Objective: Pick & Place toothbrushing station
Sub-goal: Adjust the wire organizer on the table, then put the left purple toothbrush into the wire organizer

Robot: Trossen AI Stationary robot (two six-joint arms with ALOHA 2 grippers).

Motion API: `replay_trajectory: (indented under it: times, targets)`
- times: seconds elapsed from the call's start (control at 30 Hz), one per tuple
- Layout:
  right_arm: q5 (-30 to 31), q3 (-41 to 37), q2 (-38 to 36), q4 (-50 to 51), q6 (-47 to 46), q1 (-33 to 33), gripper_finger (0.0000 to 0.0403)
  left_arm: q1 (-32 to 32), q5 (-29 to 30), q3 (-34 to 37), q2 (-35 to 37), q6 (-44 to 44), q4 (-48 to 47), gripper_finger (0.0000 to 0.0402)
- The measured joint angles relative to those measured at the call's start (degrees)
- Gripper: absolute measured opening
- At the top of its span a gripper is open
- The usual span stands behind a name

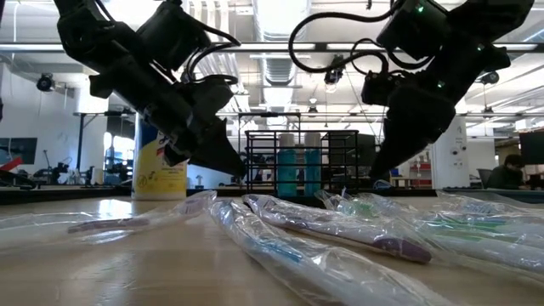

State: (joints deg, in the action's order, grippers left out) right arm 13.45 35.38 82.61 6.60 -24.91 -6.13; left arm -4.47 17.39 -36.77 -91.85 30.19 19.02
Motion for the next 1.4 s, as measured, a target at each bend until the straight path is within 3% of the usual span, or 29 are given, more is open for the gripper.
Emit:
replay_trajectory:
  times: [0.3, 0.57, 0.73, 0.87, 1.07, 1.2, 1.4]
  targets:
    - [-0.1, 0.0, -1.8, 1.7, 3.4, 0.0, 0.0013, 0.0, -3.3, 0.0, 1.8, 1.0, -3.7, 0.0053]
    - [-3.7, -0.3, -12.7, 1.4, 13.1, -3.0, 0.0013, -2.4, -5.6, 0.5, 11.6, -3.3, -10.1, 0.0062]
    - [-11.6, -4.7, -23.4, -13.4, 18.7, -5.7, 0.0013, -6.5, -5.6, 0.5, 19.5, -7.4, -10.1, 0.0062]
    - [-18.1, -9.7, -33.4, -21.6, 21.3, -5.6, 0.0013, -10.3, -4.9, 0.5, 23.9, -4.9, -11.1, 0.0055]
    - [-18.2, -17.1, -47.0, -21.9, 23.8, -5.6, 0.0013, -15.4, -2.9, 0.3, 25.1, -0.3, -15.2, 0.0019]
    - [-17.3, -21.7, -53.9, -21.7, 24.9, -5.6, 0.0013, -17.3, -2.6, -2.4, 23.9, 3.2, -23.7, 0.0006]
    - [-10.8, -24.5, -62.4, -19.4, 26.6, -5.2, 0.0013, -18.3, -2.9, -9.1, 20.8, 11.5, -38.1, 0.0004]
